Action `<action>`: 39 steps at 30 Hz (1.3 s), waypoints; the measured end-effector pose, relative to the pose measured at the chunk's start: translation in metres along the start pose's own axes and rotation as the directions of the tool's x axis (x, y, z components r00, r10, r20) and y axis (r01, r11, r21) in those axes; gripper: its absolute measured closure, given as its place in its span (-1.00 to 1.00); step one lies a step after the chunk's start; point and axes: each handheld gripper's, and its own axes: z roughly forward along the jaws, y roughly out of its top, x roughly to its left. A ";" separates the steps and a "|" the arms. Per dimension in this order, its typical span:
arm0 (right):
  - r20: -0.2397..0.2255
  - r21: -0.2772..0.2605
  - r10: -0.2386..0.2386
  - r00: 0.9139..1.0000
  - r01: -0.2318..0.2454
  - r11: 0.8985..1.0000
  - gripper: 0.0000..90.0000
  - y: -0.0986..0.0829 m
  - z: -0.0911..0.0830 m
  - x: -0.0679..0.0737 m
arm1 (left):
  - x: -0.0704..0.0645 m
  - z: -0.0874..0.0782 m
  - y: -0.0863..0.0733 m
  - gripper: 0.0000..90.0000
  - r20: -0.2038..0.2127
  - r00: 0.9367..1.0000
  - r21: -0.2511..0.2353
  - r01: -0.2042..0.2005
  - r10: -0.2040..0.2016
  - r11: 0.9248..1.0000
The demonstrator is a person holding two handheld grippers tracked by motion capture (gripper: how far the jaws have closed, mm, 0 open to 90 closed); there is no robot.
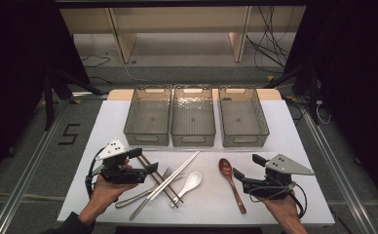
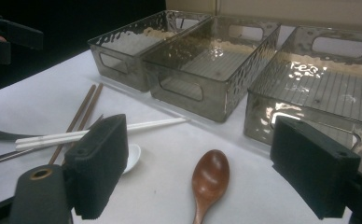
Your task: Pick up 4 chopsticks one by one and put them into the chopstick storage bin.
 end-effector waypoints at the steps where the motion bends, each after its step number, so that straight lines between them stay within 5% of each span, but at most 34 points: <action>1: 0.001 0.002 -0.002 1.000 0.002 1.000 -0.55 0.000 0.000 0.000 | 0.000 0.000 0.000 -0.66 0.000 1.000 0.000 -0.003 0.003 1.000; 11: 0.009 0.003 0.000 1.000 0.000 1.000 -0.54 0.000 0.000 -0.001 | 0.002 0.003 0.002 -0.65 -0.010 1.000 0.061 0.010 -0.009 0.998; 17: 0.010 0.006 0.002 1.000 -0.002 1.000 -0.54 0.001 0.000 -0.002 | 0.000 0.007 0.008 -0.63 -0.034 0.999 0.130 0.018 -0.014 0.991; 20: 0.011 0.012 0.005 1.000 -0.005 1.000 -0.54 0.001 0.000 -0.002 | -0.002 0.010 0.011 -0.61 -0.047 0.999 0.192 0.013 -0.004 0.981; 21: 0.012 0.013 0.004 1.000 -0.004 1.000 -0.54 0.001 0.001 -0.002 | -0.003 0.012 0.012 -0.60 -0.049 0.999 0.216 0.015 -0.005 0.976; 22: 0.011 0.013 0.004 1.000 -0.004 1.000 -0.53 0.001 0.001 -0.002 | -0.005 0.017 0.012 -0.59 -0.050 0.999 0.270 0.016 -0.003 0.963; 23: 0.011 0.014 0.005 1.000 -0.005 1.000 -0.53 0.001 0.001 -0.003 | -0.005 0.017 0.012 -0.59 -0.050 0.999 0.270 0.016 -0.003 0.963; 24: 0.011 0.016 0.004 1.000 -0.004 1.000 -0.53 0.001 0.001 -0.003 | -0.005 0.020 0.013 -0.57 -0.047 0.999 0.296 0.021 -0.007 0.955; 25: 0.011 0.017 0.004 1.000 -0.005 1.000 -0.53 0.001 0.001 -0.003 | -0.006 0.024 0.013 -0.55 -0.044 0.999 0.339 0.023 -0.008 0.940; 27: 0.010 0.017 0.005 1.000 -0.005 1.000 -0.53 0.001 0.001 -0.003 | -0.006 0.027 0.013 -0.49 -0.047 0.999 0.354 0.025 -0.009 0.935; 35: 0.007 0.023 0.008 1.000 -0.008 1.000 -0.53 0.001 0.002 -0.003 | -0.005 0.048 0.011 -0.24 -0.054 0.998 0.480 0.037 -0.013 0.876; 37: 0.006 0.024 0.009 1.000 -0.009 1.000 -0.53 0.001 0.003 -0.003 | -0.003 0.053 0.010 -0.20 -0.051 0.999 0.516 0.035 -0.010 0.856; 38: 0.005 0.023 0.008 1.000 -0.008 1.000 -0.53 0.001 0.003 -0.003 | -0.002 0.058 0.007 -0.17 -0.047 0.999 0.545 0.041 -0.018 0.837; 39: 0.004 0.023 0.008 1.000 -0.008 1.000 -0.53 0.001 0.003 -0.003 | -0.002 0.058 0.007 -0.13 -0.047 0.999 0.545 0.041 -0.018 0.837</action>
